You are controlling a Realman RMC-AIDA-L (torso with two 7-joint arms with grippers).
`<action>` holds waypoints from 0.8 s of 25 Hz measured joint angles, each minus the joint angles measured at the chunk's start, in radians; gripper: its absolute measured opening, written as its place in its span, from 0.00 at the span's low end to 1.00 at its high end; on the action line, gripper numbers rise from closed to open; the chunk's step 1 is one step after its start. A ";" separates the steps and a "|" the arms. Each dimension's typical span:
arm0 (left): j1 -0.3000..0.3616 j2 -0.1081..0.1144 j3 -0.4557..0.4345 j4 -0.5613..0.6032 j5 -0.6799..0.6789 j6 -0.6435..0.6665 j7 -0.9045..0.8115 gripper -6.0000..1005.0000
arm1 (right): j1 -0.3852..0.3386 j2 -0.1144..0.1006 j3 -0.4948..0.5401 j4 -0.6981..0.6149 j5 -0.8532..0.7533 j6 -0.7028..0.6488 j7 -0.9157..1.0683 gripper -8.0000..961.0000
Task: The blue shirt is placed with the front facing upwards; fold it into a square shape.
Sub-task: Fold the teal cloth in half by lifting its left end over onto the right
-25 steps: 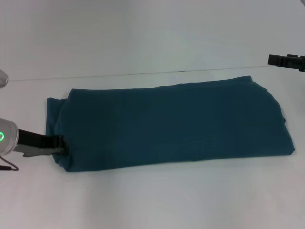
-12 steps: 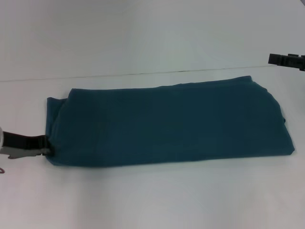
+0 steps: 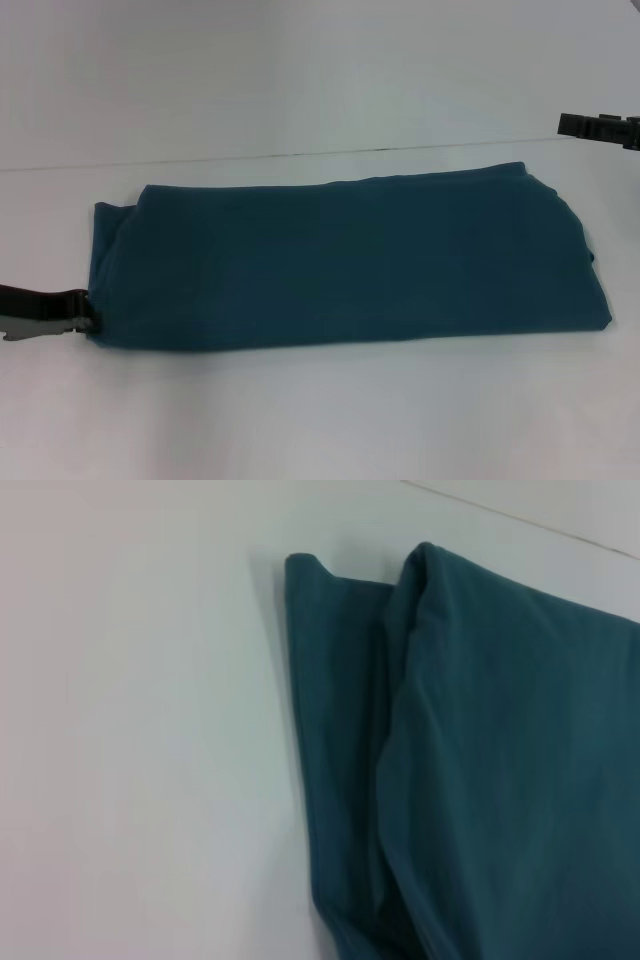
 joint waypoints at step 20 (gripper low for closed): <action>-0.003 0.010 -0.067 0.003 -0.043 0.058 0.001 0.25 | -0.004 0.000 -0.004 -0.005 0.002 0.001 -0.009 0.94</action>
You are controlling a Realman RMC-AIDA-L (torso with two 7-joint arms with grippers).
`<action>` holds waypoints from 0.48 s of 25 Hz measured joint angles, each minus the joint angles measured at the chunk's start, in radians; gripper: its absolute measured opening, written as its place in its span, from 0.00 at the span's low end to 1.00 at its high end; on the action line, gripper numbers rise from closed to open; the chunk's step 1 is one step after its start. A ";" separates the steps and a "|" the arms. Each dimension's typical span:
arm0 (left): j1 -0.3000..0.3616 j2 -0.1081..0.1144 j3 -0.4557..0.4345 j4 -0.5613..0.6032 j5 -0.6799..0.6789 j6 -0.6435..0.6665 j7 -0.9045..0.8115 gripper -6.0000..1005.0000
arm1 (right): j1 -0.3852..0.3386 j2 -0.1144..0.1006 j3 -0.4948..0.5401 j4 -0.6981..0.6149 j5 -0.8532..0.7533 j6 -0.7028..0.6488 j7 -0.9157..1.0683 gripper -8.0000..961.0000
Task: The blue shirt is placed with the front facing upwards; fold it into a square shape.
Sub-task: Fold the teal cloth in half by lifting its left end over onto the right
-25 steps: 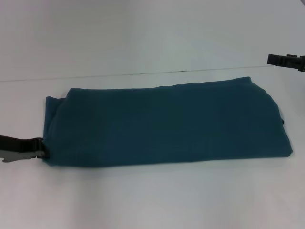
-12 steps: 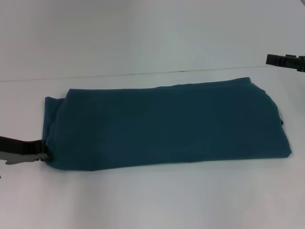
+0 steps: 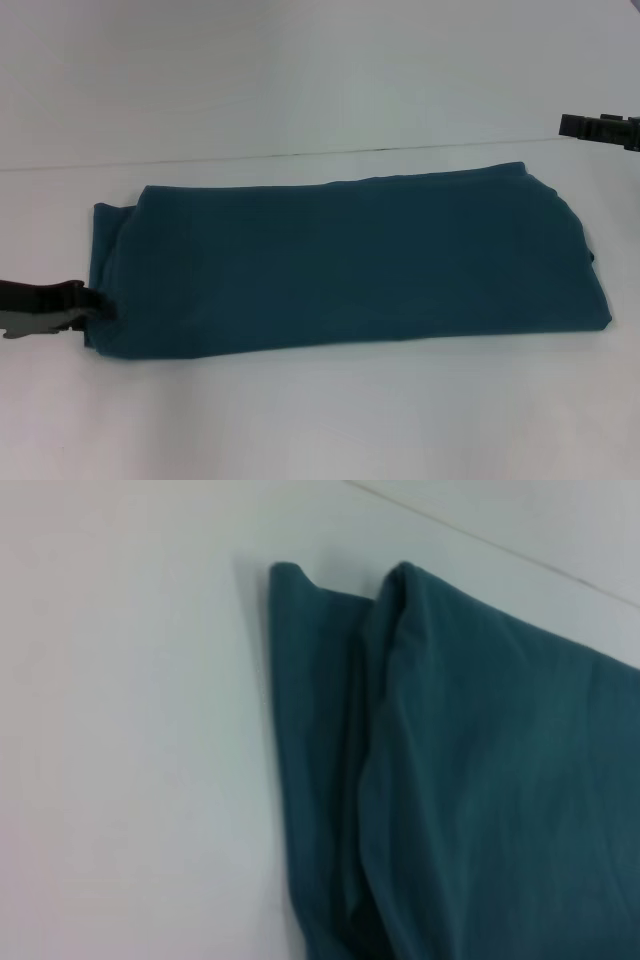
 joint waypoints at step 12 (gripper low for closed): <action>0.037 0.002 -0.056 0.072 0.000 0.100 -0.030 0.55 | 0.008 -0.004 -0.002 -0.002 0.000 0.001 0.007 0.94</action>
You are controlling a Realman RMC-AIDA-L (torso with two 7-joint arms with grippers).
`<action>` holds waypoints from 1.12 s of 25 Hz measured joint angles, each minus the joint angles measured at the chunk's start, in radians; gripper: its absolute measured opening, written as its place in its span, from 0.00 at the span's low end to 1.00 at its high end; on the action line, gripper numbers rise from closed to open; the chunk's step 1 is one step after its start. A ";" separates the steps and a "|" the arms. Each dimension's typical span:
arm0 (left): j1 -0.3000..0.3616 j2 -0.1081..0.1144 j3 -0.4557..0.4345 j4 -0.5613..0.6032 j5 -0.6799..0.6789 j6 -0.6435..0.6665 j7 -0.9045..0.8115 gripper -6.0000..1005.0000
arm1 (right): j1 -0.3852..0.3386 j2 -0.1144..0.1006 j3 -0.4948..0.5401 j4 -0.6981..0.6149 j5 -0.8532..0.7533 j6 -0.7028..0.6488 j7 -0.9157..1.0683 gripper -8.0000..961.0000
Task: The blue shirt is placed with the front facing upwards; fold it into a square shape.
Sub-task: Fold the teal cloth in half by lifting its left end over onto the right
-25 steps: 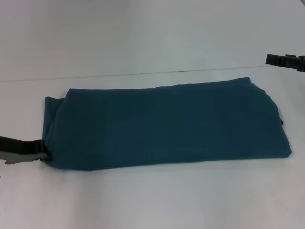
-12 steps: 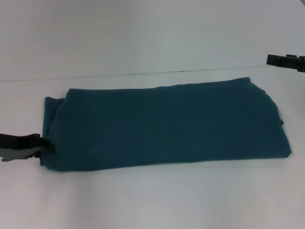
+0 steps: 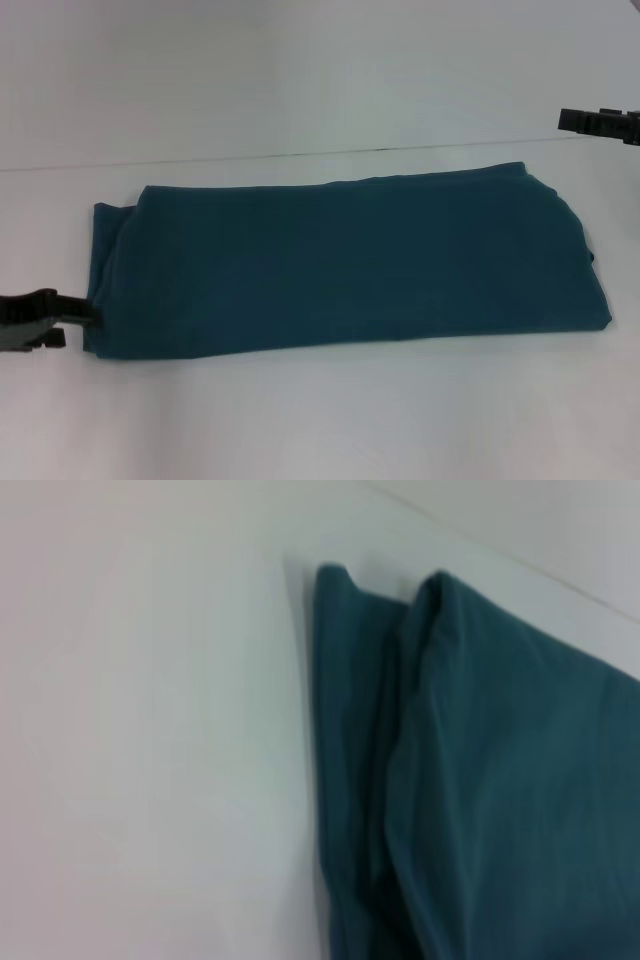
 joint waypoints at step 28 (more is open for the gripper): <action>-0.062 0.016 -0.020 -0.208 -0.018 0.021 -0.109 0.59 | 0.004 -0.010 0.000 -0.027 0.002 -0.015 0.002 0.94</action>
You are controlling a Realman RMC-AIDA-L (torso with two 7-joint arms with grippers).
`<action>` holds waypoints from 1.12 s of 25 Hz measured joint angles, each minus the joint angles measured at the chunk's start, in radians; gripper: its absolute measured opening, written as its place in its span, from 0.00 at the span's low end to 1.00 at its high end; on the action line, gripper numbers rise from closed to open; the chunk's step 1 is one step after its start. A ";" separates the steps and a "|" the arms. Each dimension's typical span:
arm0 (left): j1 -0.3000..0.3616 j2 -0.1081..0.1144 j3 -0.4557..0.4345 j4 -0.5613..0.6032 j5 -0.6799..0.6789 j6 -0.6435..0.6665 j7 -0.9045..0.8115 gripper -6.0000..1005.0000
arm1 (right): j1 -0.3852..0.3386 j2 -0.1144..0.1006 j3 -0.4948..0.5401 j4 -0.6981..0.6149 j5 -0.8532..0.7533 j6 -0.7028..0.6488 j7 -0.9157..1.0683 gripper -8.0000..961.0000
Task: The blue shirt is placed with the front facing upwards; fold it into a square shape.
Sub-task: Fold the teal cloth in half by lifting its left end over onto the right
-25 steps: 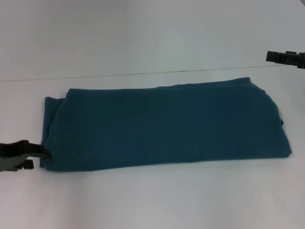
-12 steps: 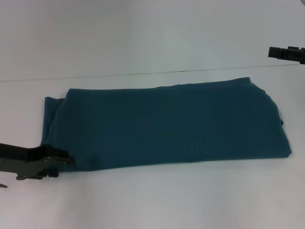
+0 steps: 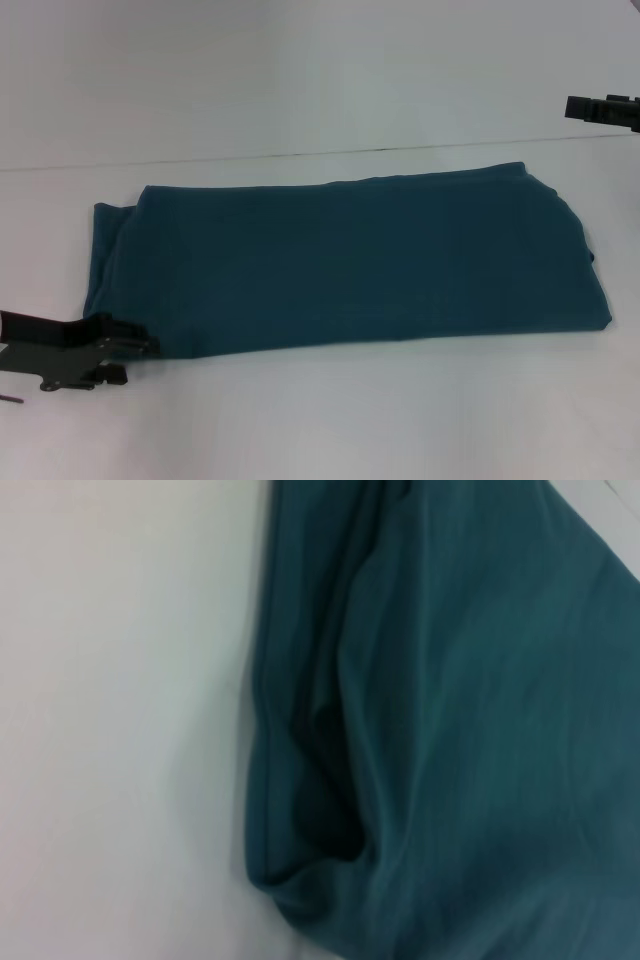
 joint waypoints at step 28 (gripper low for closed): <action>-0.029 0.008 0.010 -0.071 0.043 -0.116 -0.039 0.59 | -0.009 -0.002 0.006 -0.013 0.000 -0.003 0.000 0.94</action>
